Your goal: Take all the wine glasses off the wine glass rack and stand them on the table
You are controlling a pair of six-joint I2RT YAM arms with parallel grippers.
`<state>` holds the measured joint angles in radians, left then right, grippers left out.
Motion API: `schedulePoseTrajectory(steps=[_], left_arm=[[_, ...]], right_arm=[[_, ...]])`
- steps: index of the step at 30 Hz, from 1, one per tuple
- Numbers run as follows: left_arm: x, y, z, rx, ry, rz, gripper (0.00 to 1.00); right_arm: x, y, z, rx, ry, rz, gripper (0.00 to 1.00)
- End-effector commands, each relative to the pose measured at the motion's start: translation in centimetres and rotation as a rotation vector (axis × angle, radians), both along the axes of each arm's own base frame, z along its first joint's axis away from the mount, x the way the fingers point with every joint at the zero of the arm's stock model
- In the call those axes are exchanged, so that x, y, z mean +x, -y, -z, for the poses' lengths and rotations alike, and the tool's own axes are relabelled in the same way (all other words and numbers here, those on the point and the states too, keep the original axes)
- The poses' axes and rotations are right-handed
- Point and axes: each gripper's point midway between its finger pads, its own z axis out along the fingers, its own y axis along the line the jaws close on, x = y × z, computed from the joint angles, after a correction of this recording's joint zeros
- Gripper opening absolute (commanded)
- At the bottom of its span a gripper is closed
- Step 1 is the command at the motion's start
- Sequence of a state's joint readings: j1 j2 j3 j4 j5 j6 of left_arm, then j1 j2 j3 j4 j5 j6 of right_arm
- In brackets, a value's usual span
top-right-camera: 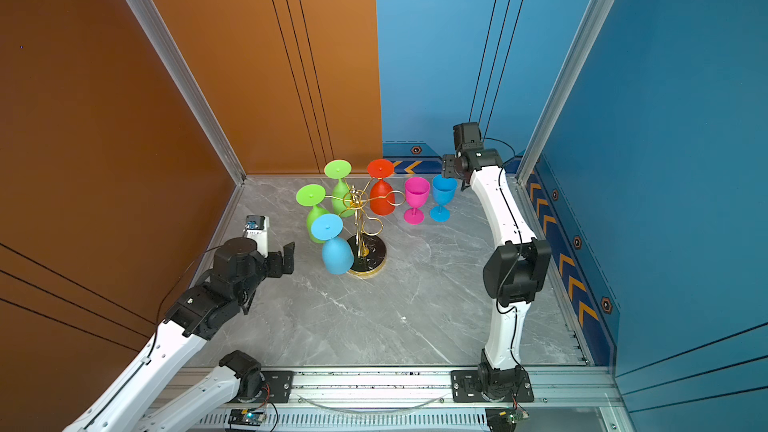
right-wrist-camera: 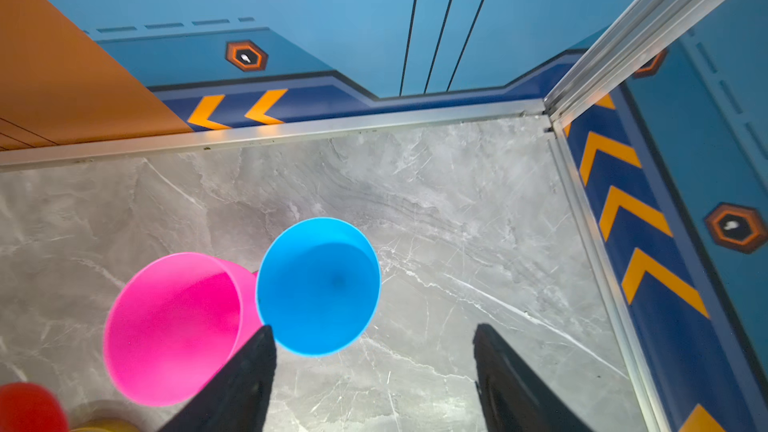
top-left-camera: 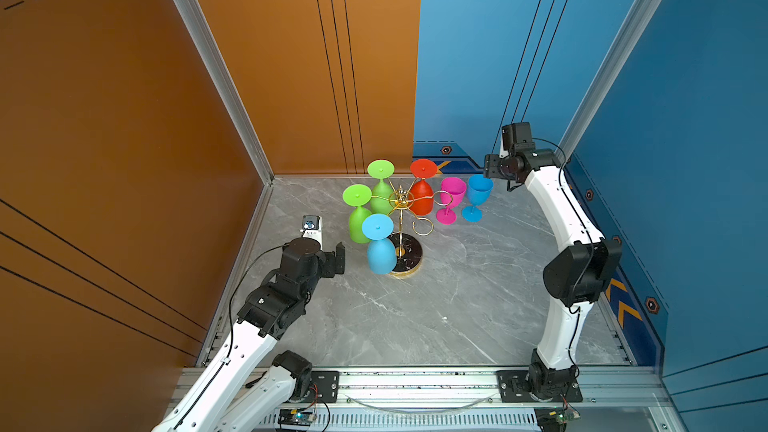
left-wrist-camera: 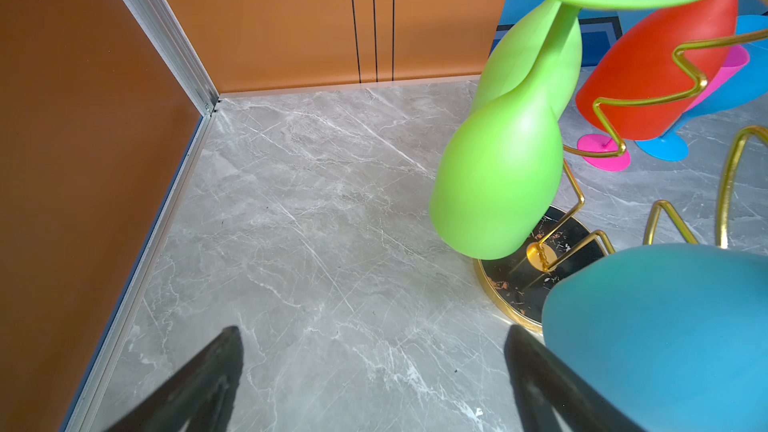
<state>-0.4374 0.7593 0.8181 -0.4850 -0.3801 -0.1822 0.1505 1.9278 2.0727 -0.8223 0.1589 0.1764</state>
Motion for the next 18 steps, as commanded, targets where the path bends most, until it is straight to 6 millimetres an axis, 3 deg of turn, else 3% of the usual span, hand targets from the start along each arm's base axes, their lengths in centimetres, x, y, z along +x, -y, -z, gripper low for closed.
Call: schedulePoseTrajectory(steps=[1, 7, 18], left_arm=[[0.0, -0.2, 0.4, -0.013, -0.005, -0.01, 0.98], [0.2, -0.5, 0.5, -0.013, -0.007, -0.034, 0.99], [0.1, -0.6, 0.4, -0.019, -0.008, -0.044, 0.99]], right_arm=[[-2.1, -1.1, -1.6, 0.007, 0.03, -0.053, 0.82], [-6.1, -2.0, -3.9, 0.061, 0.106, -0.086, 0.86], [-14.2, -3.1, -5.4, 0.171, 0.173, -0.158, 0.86]])
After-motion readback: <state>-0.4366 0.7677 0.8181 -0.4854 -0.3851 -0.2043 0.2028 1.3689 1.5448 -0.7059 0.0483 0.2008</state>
